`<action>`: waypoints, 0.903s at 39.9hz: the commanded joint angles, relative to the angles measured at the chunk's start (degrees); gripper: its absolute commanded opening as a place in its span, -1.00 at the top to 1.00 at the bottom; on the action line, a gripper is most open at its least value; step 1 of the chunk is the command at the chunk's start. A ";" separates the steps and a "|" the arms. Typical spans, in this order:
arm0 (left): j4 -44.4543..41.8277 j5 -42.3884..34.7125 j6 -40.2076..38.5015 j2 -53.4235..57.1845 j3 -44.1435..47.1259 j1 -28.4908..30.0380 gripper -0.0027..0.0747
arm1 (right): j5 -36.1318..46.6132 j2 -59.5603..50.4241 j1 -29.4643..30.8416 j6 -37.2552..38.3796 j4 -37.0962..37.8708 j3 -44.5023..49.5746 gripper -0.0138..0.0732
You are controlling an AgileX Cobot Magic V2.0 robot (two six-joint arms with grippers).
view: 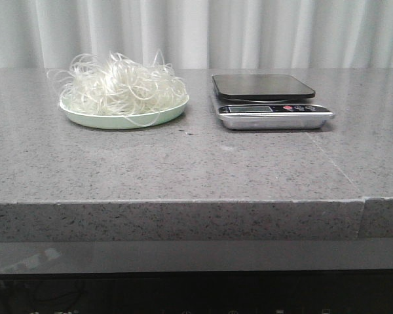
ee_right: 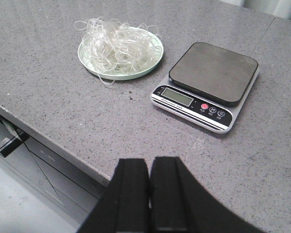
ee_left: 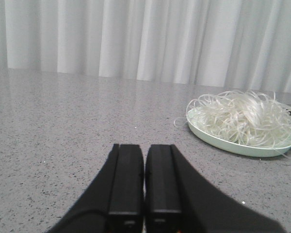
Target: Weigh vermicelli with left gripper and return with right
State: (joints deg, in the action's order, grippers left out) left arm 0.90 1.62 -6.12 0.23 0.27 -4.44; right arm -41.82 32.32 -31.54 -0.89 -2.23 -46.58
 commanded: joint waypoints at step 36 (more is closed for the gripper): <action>-1.61 -5.04 -0.56 1.33 2.14 0.01 0.53 | 3.73 0.14 0.39 0.06 -0.01 -1.56 0.30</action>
State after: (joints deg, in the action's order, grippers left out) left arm -0.75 1.54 -6.12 0.23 0.27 -4.44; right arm -41.82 32.32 -31.54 -0.89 -2.23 -46.58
